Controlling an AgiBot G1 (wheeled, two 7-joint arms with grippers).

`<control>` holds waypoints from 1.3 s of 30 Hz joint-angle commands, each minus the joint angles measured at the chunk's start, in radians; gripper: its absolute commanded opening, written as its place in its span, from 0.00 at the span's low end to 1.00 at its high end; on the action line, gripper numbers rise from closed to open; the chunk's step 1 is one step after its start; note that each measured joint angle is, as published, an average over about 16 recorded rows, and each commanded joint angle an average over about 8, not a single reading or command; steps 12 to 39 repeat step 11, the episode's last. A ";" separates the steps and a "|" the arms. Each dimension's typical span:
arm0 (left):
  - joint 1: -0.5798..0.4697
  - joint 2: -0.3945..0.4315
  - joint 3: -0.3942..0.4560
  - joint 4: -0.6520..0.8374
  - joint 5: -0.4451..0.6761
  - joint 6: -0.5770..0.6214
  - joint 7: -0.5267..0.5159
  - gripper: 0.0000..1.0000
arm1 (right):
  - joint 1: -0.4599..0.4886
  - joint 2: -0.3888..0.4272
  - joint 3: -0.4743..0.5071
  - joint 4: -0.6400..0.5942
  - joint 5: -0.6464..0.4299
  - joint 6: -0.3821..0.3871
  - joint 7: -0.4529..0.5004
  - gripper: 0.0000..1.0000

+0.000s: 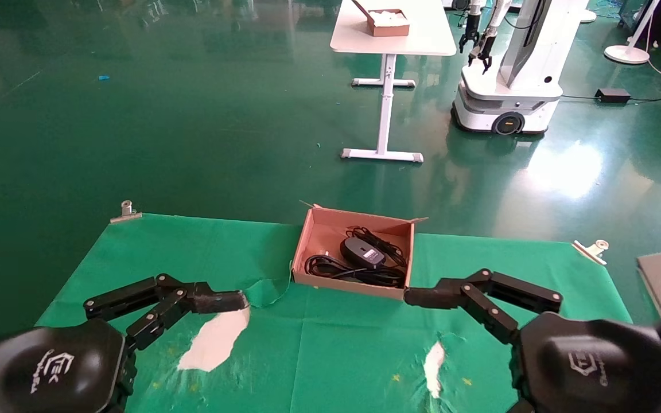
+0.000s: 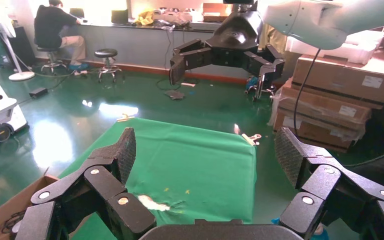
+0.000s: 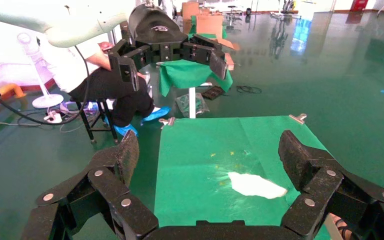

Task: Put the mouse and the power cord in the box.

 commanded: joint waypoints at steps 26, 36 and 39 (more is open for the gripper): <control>-0.009 0.009 0.015 0.014 0.014 -0.016 0.001 1.00 | 0.003 -0.004 -0.002 -0.004 -0.009 0.004 0.000 1.00; -0.009 0.009 0.015 0.014 0.014 -0.016 0.001 1.00 | 0.003 -0.004 -0.002 -0.004 -0.009 0.004 0.000 1.00; -0.009 0.009 0.015 0.014 0.014 -0.016 0.001 1.00 | 0.003 -0.004 -0.002 -0.004 -0.009 0.004 0.000 1.00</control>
